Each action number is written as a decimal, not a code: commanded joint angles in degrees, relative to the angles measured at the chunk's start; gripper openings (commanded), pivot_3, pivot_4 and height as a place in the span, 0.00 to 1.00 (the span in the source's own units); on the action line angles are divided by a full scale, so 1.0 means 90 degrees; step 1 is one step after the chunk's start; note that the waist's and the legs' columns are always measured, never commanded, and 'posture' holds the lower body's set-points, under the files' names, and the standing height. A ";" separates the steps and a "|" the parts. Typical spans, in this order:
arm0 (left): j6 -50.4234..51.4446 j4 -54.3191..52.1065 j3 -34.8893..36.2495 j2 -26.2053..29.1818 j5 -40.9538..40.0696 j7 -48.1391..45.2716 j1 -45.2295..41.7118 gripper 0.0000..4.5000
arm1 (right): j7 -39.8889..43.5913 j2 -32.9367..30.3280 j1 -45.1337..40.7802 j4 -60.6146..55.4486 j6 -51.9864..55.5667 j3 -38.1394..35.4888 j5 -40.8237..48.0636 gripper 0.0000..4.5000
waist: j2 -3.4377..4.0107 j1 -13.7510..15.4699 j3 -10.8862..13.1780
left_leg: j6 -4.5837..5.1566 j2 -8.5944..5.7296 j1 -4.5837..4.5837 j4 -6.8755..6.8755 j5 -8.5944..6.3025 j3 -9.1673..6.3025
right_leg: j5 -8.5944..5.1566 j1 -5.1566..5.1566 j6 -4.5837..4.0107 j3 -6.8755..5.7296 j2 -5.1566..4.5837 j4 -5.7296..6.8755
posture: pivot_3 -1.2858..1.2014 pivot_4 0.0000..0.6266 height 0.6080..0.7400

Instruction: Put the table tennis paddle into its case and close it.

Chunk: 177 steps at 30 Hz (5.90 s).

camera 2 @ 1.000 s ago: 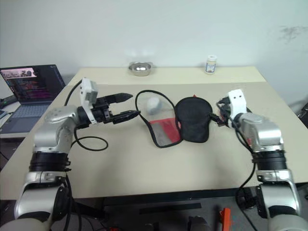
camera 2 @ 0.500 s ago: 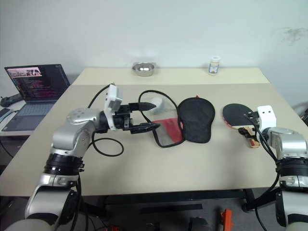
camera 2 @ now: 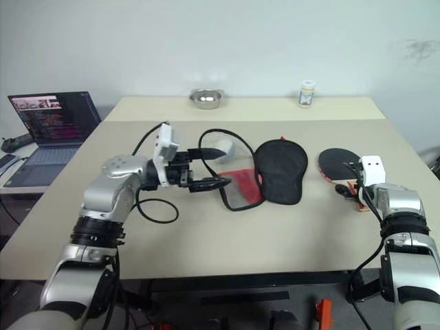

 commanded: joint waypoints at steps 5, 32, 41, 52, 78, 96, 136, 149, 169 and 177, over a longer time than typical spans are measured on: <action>-0.0168 -0.0086 0.0164 0.0149 0.0051 0.0056 -0.0087 1.00 | -0.0353 0.0053 -0.0209 0.0476 -0.0377 -0.0197 -0.0057 0.86 | -0.0001 0.0001 -0.0001 | 0.0004 -0.0001 0.0007 0.0003 -0.0002 0.0000 | 0.0000 0.0009 0.0001 0.0000 -0.0001 0.0001 | 0.52 0.24 1.00; 0.0280 -0.0371 0.0816 0.1156 -0.0135 0.0448 0.0064 1.00 | -0.2865 0.3412 0.0706 -0.5688 0.2401 -0.0697 0.1031 0.24 | 0.0021 0.0087 0.0010 | -0.0011 0.0001 -0.0014 -0.0004 0.0006 -0.0013 | 0.0000 -0.0025 -0.0002 -0.0001 0.0000 0.0004 | 0.52 0.24 1.00; -0.0148 -0.0060 0.0792 0.1175 -0.0012 0.0372 0.0168 1.00 | -0.3239 0.3771 0.0800 -0.4793 0.1621 -0.0558 0.0747 0.24 | 0.0023 0.0045 0.0011 | -0.0011 -0.0002 -0.0013 -0.0006 0.0006 -0.0012 | 0.0000 -0.0028 -0.0002 0.0000 0.0000 0.0007 | 0.52 0.24 1.00; -0.0676 0.0488 0.0792 0.1143 0.0102 0.0202 0.0175 1.00 | -0.3588 0.3953 0.0656 -0.3780 0.0867 -0.0649 0.0608 0.24 | 0.0023 -0.0025 0.0011 | -0.0011 -0.0001 -0.0011 -0.0007 0.0006 -0.0010 | 0.0000 -0.0027 -0.0002 0.0002 0.0001 0.0009 | 0.52 0.24 1.00; -0.1229 0.1890 0.0461 0.0986 0.1008 0.0676 0.0137 1.00 | 0.0121 0.0512 0.1894 -0.8545 0.2571 0.0706 0.2060 0.99 | 0.0022 0.0040 0.0013 | 0.0013 -0.0002 -0.0012 -0.0005 -0.0008 -0.0023 | -0.0003 -0.0010 0.0004 -0.0020 0.0003 -0.0014 | 0.52 0.24 1.00; -0.2869 0.5392 -0.0136 -0.0541 0.2465 0.1648 -0.1757 0.01 | 0.2157 -0.2041 0.2830 -0.9110 0.2675 -0.0897 0.3715 1.00 | -0.0014 0.0160 0.0026 | 0.0018 -0.0004 -0.0020 0.0006 -0.0009 -0.0018 | -0.0002 0.0002 0.0005 -0.0028 -0.0006 -0.0013 | 0.52 0.24 1.00; -0.2187 0.3091 0.1000 -0.0529 0.1074 0.0070 -0.1930 0.01 | -0.0567 0.0398 0.0761 -0.3979 0.1282 0.0514 0.1206 1.00 | -0.0032 0.0157 0.0038 | 0.0002 -0.0012 -0.0028 0.0006 0.0000 0.0000 | -0.0005 -0.0021 0.0012 -0.0005 -0.0013 -0.0010 | 0.52 0.24 1.00; -0.0935 0.0630 0.0981 -0.0168 0.0461 0.0582 -0.0998 0.01 | -0.0362 0.1095 0.0082 -0.1677 -0.0074 0.0590 0.0472 1.00 | -0.0025 0.0094 0.0034 | -0.0001 -0.0008 -0.0013 0.0009 0.0001 0.0001 | -0.0004 -0.0016 0.0011 0.0000 -0.0009 0.0005 | 0.52 0.24 1.00; -0.1099 0.0950 0.0751 0.0078 0.0609 0.0524 -0.0871 0.00 | 0.0564 0.1734 -0.0573 0.0269 -0.0620 0.1125 -0.0404 0.37 | -0.0020 -0.0035 0.0026 | -0.0001 -0.0005 0.0023 0.0009 0.0001 0.0002 | -0.0001 0.0011 0.0005 0.0006 -0.0005 0.0012 | 0.52 0.24 1.00; -0.0601 0.0838 0.0679 0.0591 0.0398 -0.0201 -0.0406 0.00 | 0.1253 0.1987 -0.0867 0.0439 -0.0724 0.0988 -0.0209 0.00 | -0.0019 -0.0137 0.0023 | 0.0017 0.0007 0.0099 -0.0006 -0.0010 0.0002 | 0.0003 0.0071 -0.0002 0.0007 0.0007 0.0010 | 0.52 0.24 1.00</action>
